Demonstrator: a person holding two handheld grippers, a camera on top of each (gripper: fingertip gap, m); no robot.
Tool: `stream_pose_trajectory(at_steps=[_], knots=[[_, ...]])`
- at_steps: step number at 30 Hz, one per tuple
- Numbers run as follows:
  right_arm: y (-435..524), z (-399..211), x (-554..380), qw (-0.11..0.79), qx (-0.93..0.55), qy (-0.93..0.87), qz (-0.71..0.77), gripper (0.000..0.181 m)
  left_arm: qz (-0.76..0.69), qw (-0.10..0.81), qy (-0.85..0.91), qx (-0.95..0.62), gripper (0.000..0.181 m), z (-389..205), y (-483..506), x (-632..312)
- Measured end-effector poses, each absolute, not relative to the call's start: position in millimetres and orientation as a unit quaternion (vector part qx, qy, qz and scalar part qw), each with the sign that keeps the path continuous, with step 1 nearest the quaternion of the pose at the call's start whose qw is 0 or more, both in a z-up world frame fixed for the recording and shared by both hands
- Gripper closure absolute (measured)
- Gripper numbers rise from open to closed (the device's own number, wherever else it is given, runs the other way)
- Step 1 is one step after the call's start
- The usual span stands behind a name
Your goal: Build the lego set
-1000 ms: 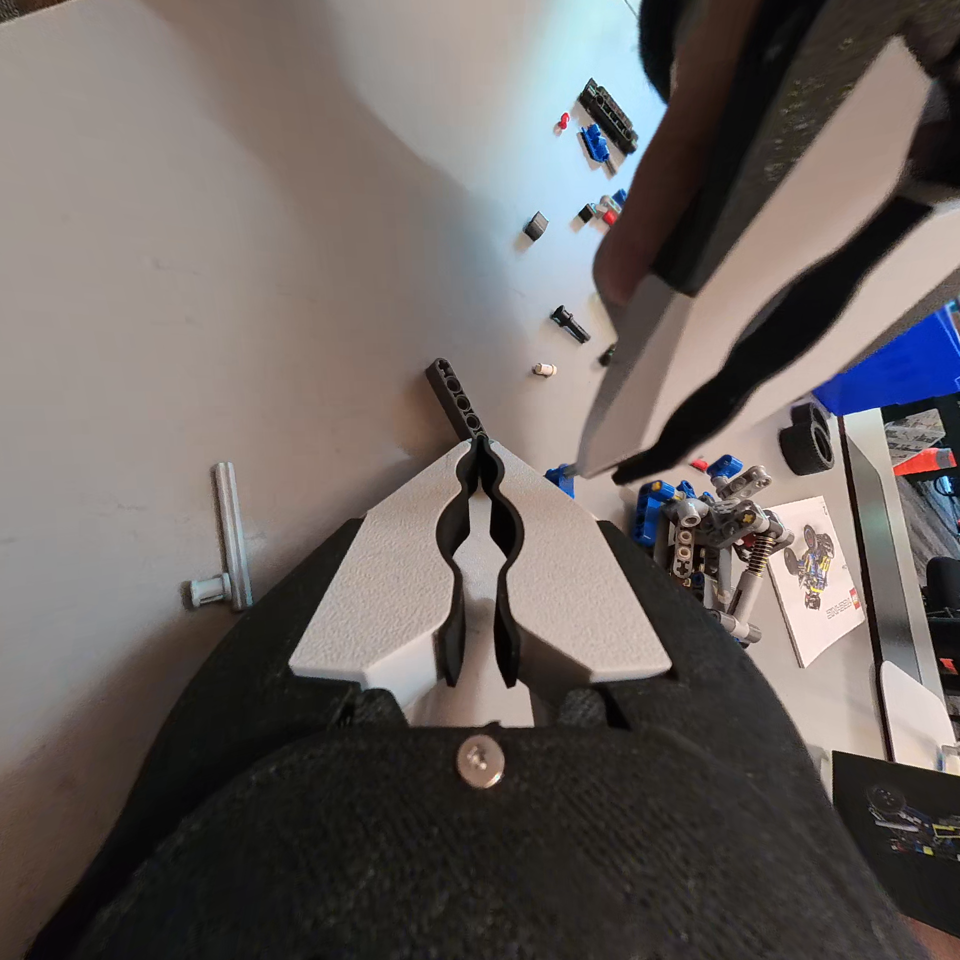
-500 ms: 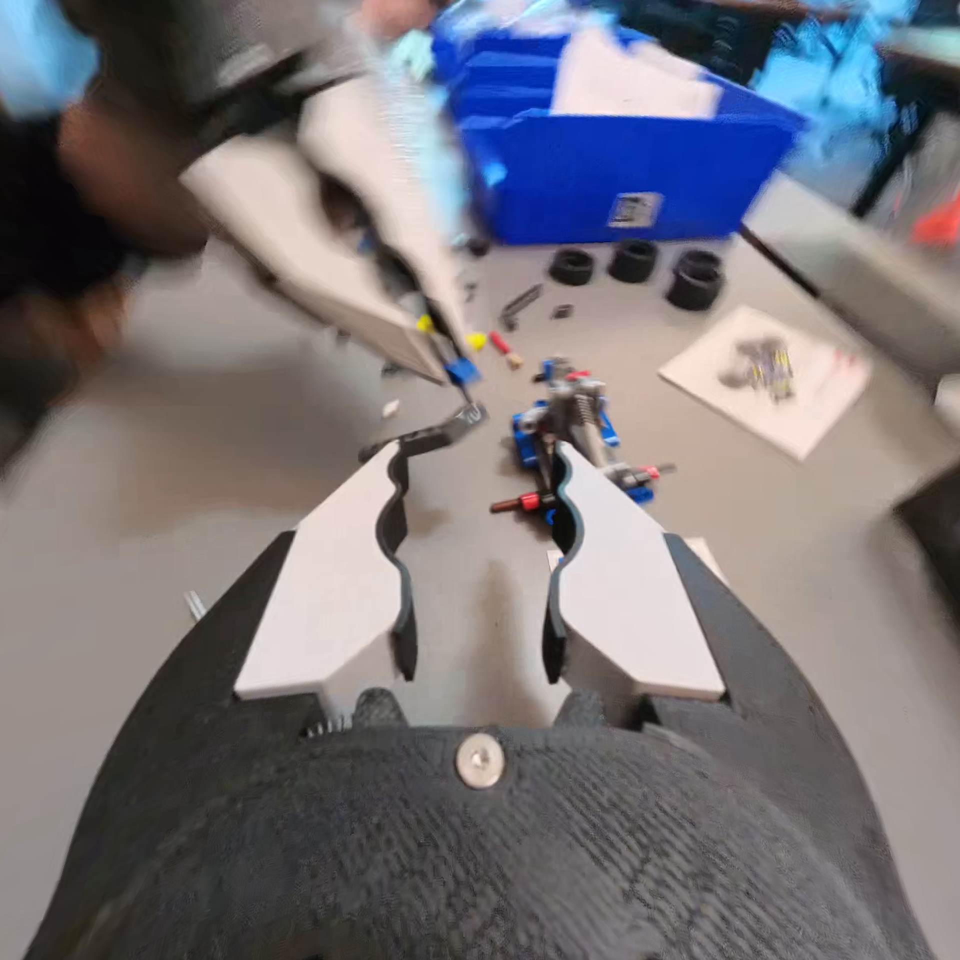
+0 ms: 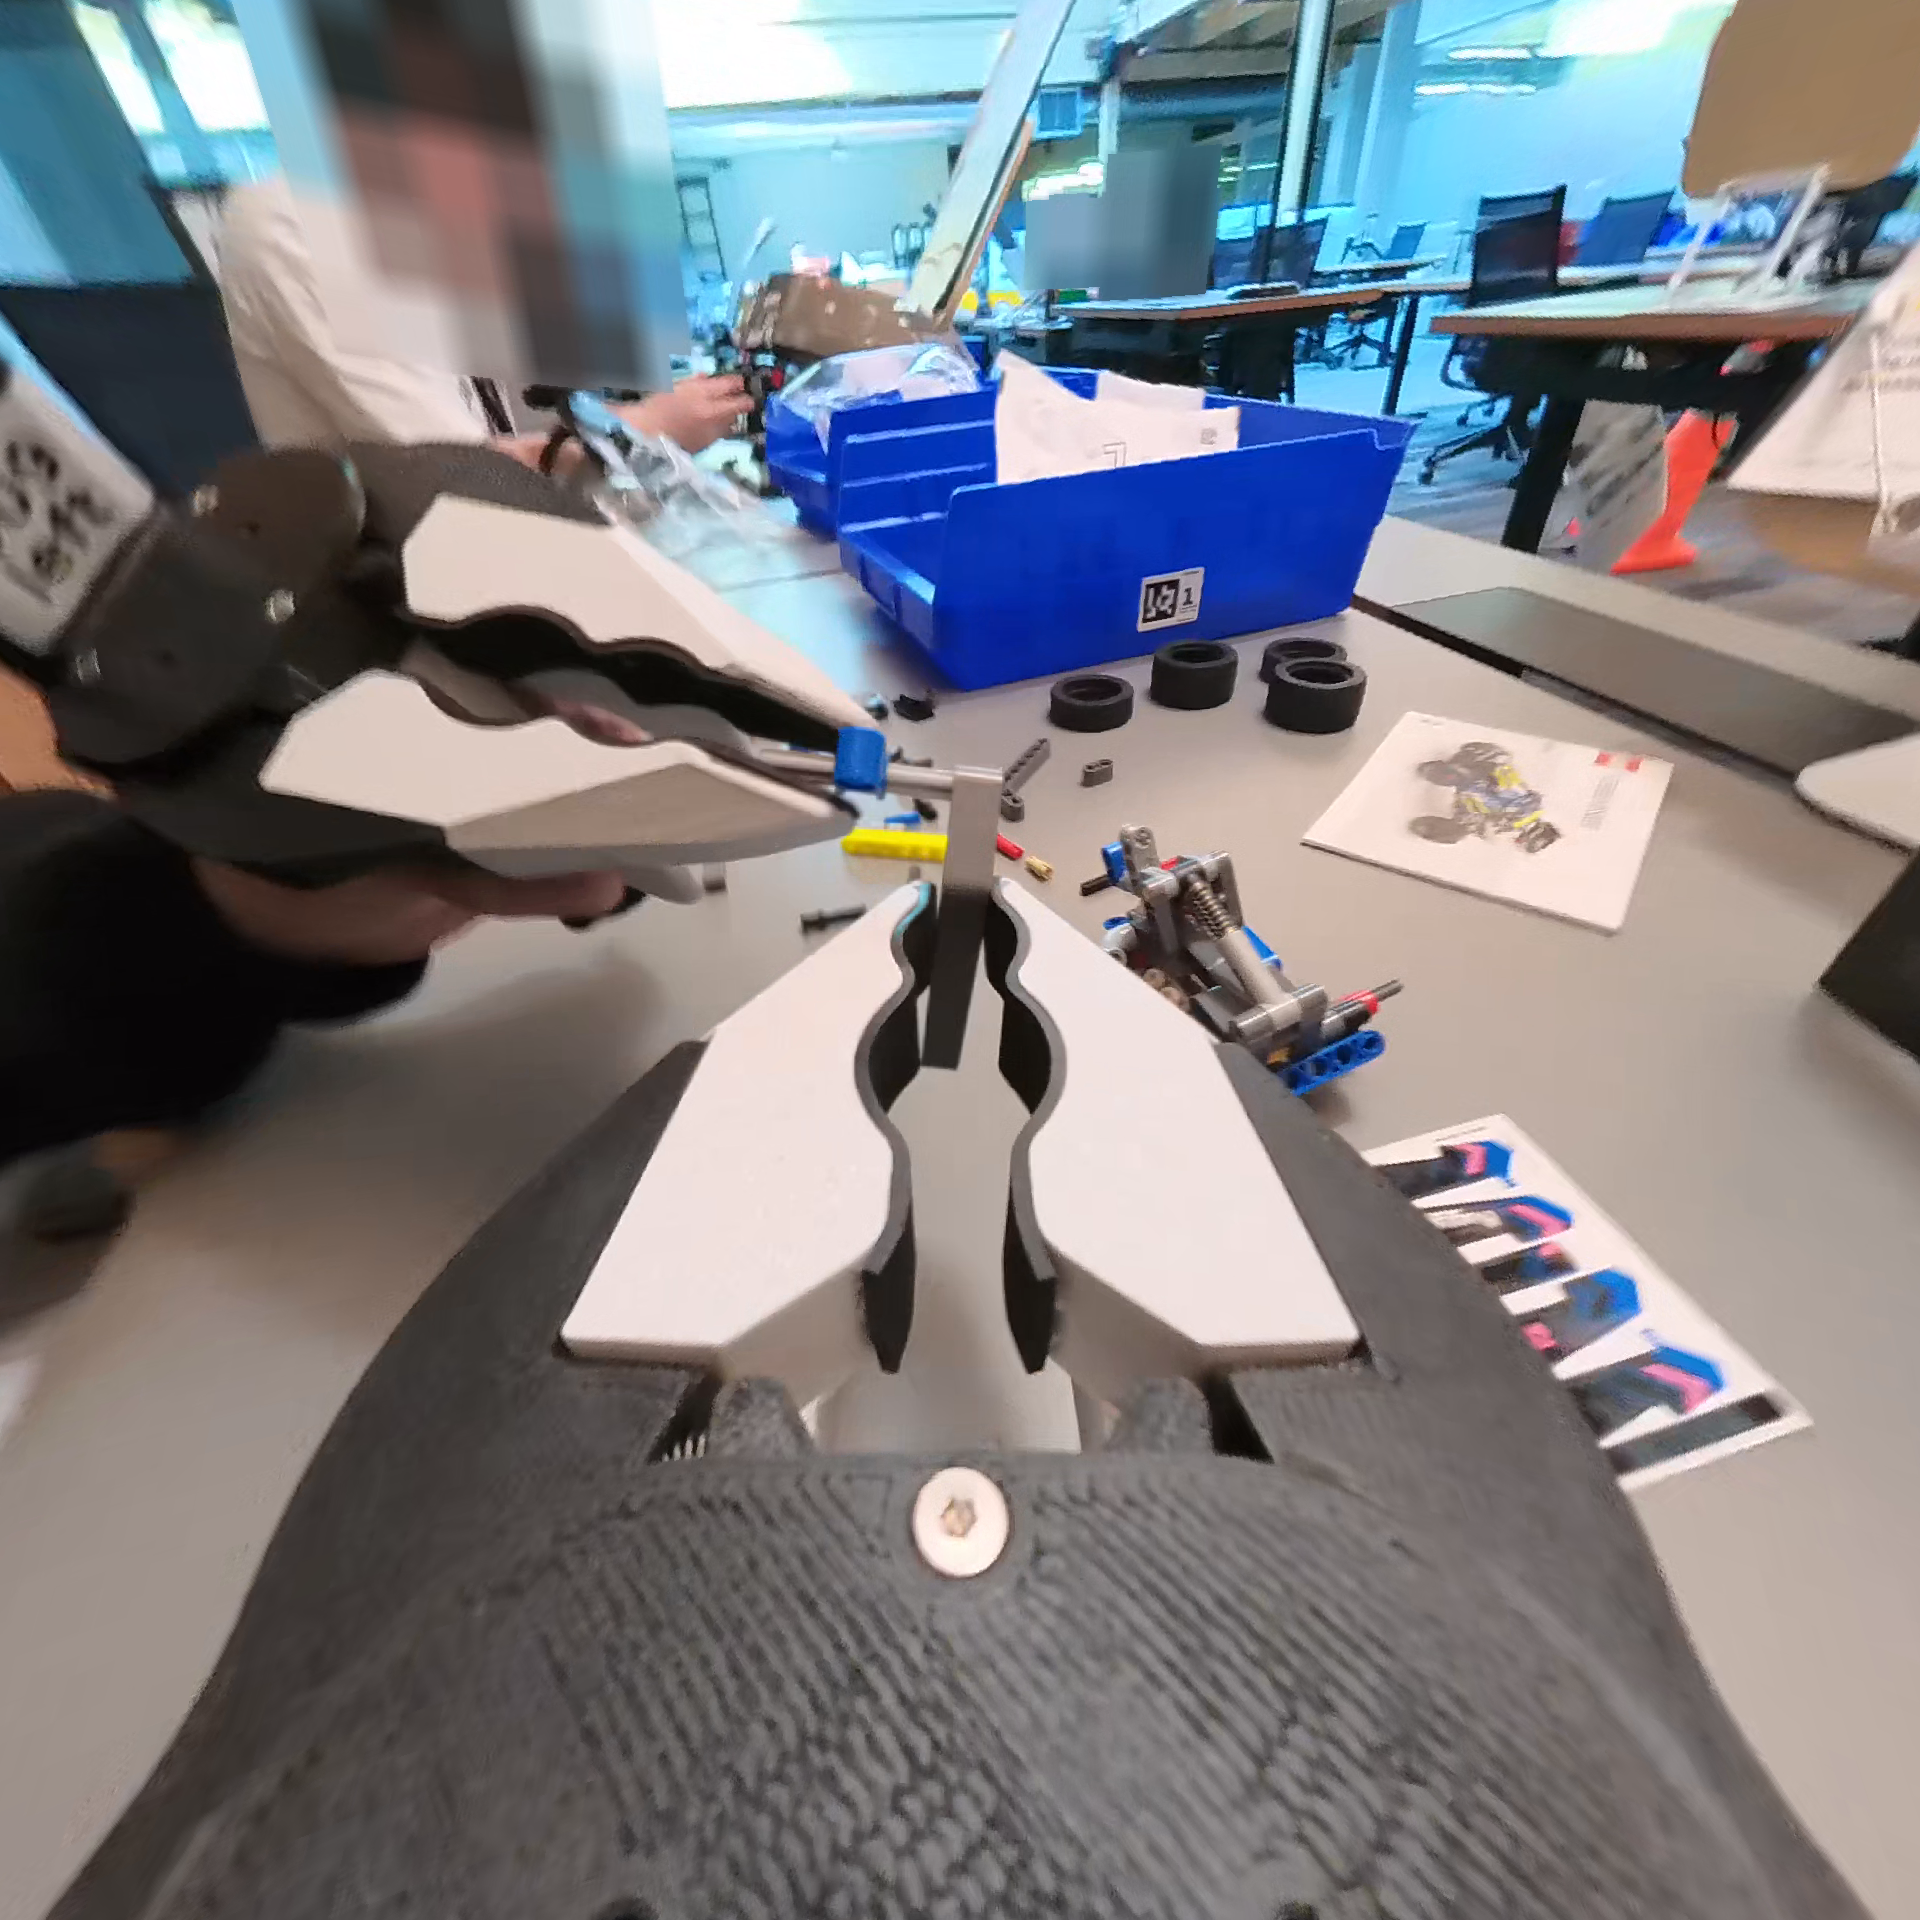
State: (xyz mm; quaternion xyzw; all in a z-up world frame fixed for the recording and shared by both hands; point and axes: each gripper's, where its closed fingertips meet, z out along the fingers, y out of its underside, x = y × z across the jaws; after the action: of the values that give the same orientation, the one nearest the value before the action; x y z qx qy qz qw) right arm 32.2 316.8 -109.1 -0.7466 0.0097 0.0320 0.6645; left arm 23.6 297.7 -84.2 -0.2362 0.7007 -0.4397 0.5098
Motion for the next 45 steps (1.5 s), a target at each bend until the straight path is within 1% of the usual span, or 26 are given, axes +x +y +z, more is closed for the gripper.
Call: stream_pose_trajectory(at_steps=[1,6,9,11,14,19,21,23,24,27,28,34,37,41,45], knots=[[315.6,-108.6,33.1,0.666,-0.746,-0.009,0.019,0.175,-0.453,0.489,0.708,-0.232,0.171,-85.9,294.0,20.2],[312.3,-119.5,24.1,0.639,-0.759,-0.120,-0.034,0.176,-0.486,0.401,0.744,-0.222,0.141,-94.7,285.5,4.9],[310.8,-123.3,20.0,0.630,-0.751,-0.181,-0.075,0.176,-0.459,0.382,0.776,-0.205,0.122,-110.0,285.6,0.6],[308.2,-123.4,21.8,0.622,-0.748,-0.207,-0.101,0.176,-0.446,0.382,0.785,-0.196,0.115,-118.3,285.3,-0.6],[304.5,-118.1,24.1,0.615,-0.732,-0.243,-0.163,0.176,-0.408,0.411,0.794,-0.185,0.117,-130.4,290.9,3.0],[308.3,-134.6,28.9,0.533,-0.725,-0.320,-0.297,0.176,-0.339,0.455,0.809,-0.150,0.118,-145.5,298.3,5.4],[311.9,-138.4,25.2,0.514,-0.715,-0.344,-0.326,0.176,-0.329,0.453,0.817,-0.137,0.120,-151.2,298.8,1.6],[313.7,-141.1,27.5,0.480,-0.701,-0.368,-0.378,0.176,-0.320,0.438,0.828,-0.142,0.121,-157.5,303.2,-3.3],[314.3,-142.6,27.1,0.466,-0.693,-0.382,-0.396,0.176,-0.330,0.425,0.829,-0.151,0.126,-157.5,304.0,-6.7],[318.6,-149.9,22.2,0.457,-0.686,-0.397,-0.403,0.176,-0.405,0.390,0.806,-0.183,0.147,-143.6,301.2,-14.2],[320.1,-154.3,21.6,0.450,-0.688,-0.405,-0.401,0.176,-0.420,0.379,0.799,-0.204,0.151,-140.5,303.7,-13.0],[326.0,-165.0,18.1,0.413,-0.664,-0.442,-0.439,0.176,-0.450,0.283,0.798,-0.283,0.156,-146.0,311.8,-6.2],[327.7,-171.2,16.5,0.388,-0.647,-0.460,-0.468,0.176,-0.440,0.235,0.810,-0.308,0.169,-155.6,314.0,-6.5],[330.5,-173.3,12.9,0.384,-0.633,-0.470,-0.481,0.176,-0.399,0.203,0.834,-0.322,0.170,-173.0,316.0,-6.4],[330.2,-173.5,13.2,0.379,-0.626,-0.474,-0.490,0.176,-0.392,0.196,0.841,-0.317,0.175,-174.8,314.6,-5.6]])
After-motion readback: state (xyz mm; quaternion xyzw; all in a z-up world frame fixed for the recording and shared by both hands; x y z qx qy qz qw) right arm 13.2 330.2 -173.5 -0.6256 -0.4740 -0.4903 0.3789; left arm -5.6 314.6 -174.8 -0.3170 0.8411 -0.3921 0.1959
